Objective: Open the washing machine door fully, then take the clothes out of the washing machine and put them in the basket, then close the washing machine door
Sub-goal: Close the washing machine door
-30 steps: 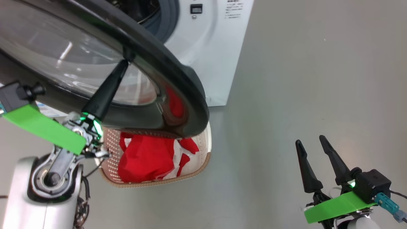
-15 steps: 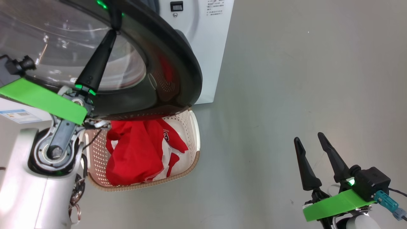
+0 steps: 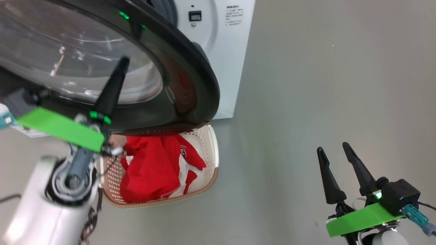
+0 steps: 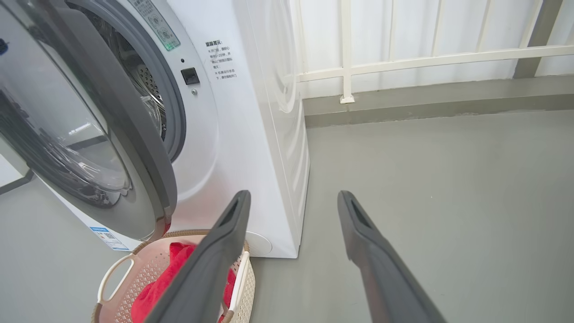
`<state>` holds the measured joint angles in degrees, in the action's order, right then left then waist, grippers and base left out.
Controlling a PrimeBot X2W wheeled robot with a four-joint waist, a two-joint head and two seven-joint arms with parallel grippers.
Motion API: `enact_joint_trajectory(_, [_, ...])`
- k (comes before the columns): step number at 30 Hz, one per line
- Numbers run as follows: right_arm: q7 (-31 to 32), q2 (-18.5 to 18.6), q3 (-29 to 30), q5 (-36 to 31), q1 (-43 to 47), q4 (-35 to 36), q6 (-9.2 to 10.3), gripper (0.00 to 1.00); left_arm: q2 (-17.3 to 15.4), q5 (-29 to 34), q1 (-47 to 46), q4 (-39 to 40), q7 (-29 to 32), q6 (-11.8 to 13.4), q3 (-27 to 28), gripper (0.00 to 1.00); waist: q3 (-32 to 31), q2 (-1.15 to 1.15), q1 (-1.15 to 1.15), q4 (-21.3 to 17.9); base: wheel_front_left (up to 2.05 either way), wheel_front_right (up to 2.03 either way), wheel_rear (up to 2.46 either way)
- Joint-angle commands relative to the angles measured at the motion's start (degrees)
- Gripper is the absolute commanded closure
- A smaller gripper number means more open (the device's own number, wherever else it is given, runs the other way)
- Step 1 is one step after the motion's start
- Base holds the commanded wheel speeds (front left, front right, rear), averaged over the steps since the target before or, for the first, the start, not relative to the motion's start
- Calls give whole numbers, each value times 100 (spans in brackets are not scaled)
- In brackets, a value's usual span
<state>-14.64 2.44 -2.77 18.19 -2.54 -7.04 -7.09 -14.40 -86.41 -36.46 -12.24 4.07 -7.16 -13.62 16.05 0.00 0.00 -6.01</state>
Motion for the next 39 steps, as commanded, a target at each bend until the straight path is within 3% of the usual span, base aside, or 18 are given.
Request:
enact_joint_trajectory(1, [-36, 43, -116, 9, 21, 131, -40, 0, -255, -24, 82, 121, -72, -33, 136, 100, -65, 0, 0, 76, 0, 0, 0])
enact_joint_trajectory(9, [-36, 43, -52, -57, 113, 103, -40, 0, -385, -84, 837, 108, -512, -33, -64, 98, -251, 0, 0, 285, 0, 0, 0])
enact_joint_trajectory(14, [-36, 43, -20, -81, 204, 78, -40, 0, -493, -61, 1385, 91, -851, -33, -184, 62, -398, 0, 0, 395, 0, 0, 0])
enact_joint_trajectory(17, [-36, 43, 8, -89, 272, 75, -40, 0, -564, -69, 1715, 83, -1052, -33, -233, 51, -473, 0, 0, 452, 0, 0, 0])
enact_joint_trajectory(21, [-36, 43, 37, -95, 367, 75, -40, 0, -688, -15, 2113, 49, -1318, -33, -358, 9, -560, 0, 0, 504, 0, 0, 0])
enact_joint_trajectory(23, [-36, 43, 52, -96, 404, 74, -40, 0, -733, -37, 2278, 21, -1432, -33, -395, 0, -592, 0, 0, 525, 0, 0, 0])
enact_joint_trajectory(32, [-36, 43, 148, -102, 603, 54, -40, 0, -869, 37, 2887, -115, -1818, -33, -383, 0, -745, 0, 0, 610, 0, 0, 0])
enact_joint_trajectory(39, [-36, 43, 240, -124, 755, 33, -40, 0, -950, 659, 3129, -362, -1902, -33, -249, 0, -861, 0, 0, 650, 0, 0, 0])
